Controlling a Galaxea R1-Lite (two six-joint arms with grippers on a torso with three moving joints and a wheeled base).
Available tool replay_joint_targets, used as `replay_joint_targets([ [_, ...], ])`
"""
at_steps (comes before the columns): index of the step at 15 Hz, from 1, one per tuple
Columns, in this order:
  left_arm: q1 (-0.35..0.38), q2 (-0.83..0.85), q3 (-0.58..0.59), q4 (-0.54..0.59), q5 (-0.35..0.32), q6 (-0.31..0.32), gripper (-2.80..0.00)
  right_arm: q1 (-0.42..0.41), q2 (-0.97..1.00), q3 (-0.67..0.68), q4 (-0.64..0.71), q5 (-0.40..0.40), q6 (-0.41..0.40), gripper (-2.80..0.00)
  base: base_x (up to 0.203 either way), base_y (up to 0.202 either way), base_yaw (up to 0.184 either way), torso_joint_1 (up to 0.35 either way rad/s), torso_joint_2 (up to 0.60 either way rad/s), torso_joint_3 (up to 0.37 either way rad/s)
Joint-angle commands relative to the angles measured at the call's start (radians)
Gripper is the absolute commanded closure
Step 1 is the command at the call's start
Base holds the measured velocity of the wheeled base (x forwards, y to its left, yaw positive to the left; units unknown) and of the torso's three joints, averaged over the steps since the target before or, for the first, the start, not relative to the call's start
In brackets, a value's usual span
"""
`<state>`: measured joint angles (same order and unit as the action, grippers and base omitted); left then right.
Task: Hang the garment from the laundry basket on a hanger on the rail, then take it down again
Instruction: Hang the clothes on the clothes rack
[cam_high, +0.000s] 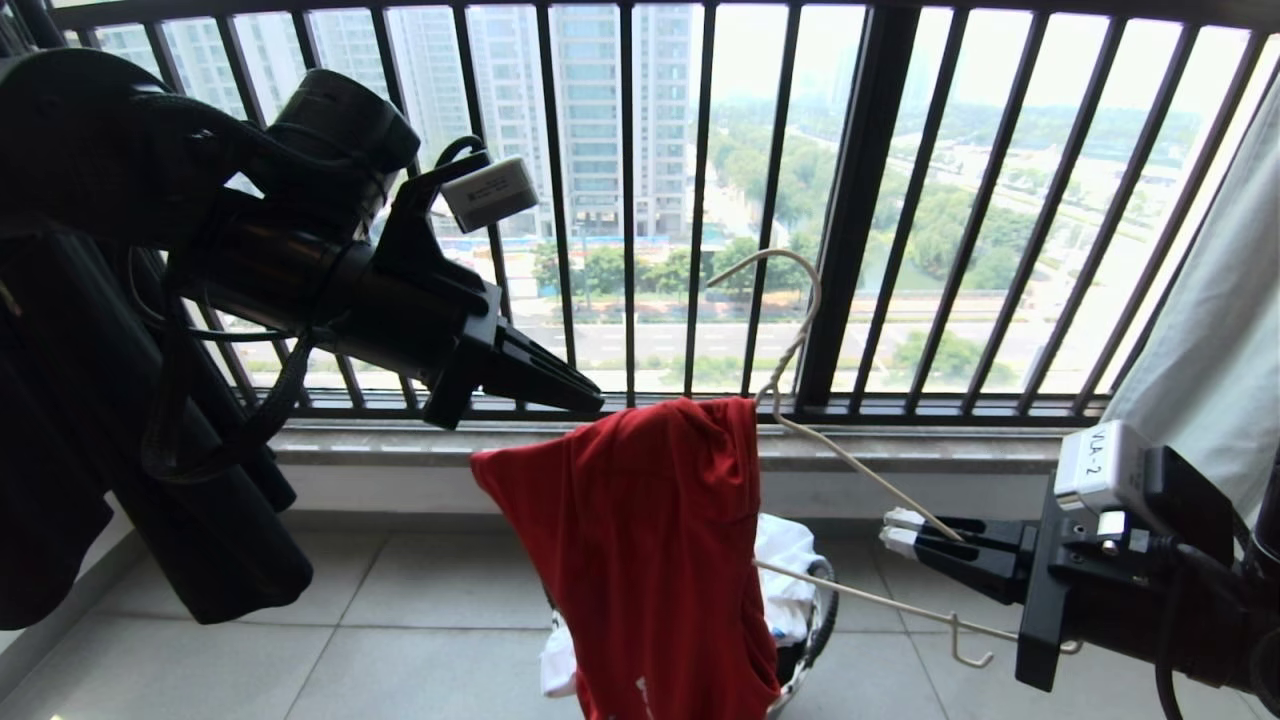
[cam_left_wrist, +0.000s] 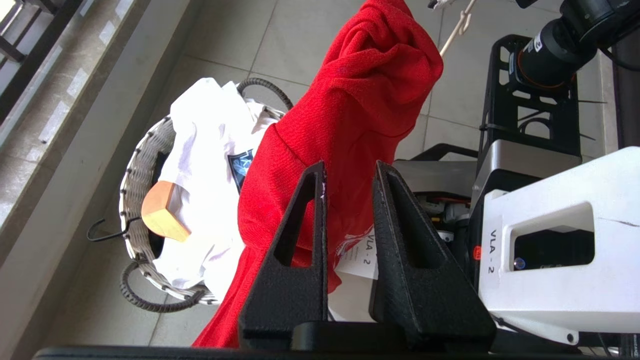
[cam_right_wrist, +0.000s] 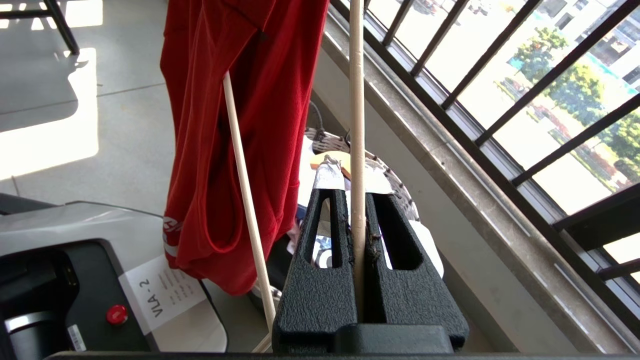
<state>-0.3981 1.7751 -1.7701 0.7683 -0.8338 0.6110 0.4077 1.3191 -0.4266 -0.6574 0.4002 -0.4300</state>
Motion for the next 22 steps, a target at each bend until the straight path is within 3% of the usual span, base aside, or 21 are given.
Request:
replay_joint_targets([
  [1,0.015,0.033,0.013,0.007,-0.045,0.057,-2.8,0.008,0.003,0.002,-0.004,0.003,-0.003,0.0,0.0,0.0,0.0,0.0,0.0,0.0],
  [4,0.05,0.056,0.003,0.0,-0.191,0.071,-2.8,0.013,0.006,0.006,-0.004,0.003,-0.004,0.0,0.0,0.0,0.0,0.0,0.0,0.0],
  [13,0.013,0.11,0.022,-0.032,-0.178,0.087,-2.8,0.022,-0.003,0.006,-0.004,0.003,-0.003,0.0,0.0,0.0,0.0,0.0,0.0,0.0],
  [22,-0.074,0.127,0.06,-0.015,-0.094,0.09,-2.8,0.023,-0.035,0.008,-0.004,0.005,-0.004,0.0,0.0,0.0,0.0,0.0,0.0,0.0],
])
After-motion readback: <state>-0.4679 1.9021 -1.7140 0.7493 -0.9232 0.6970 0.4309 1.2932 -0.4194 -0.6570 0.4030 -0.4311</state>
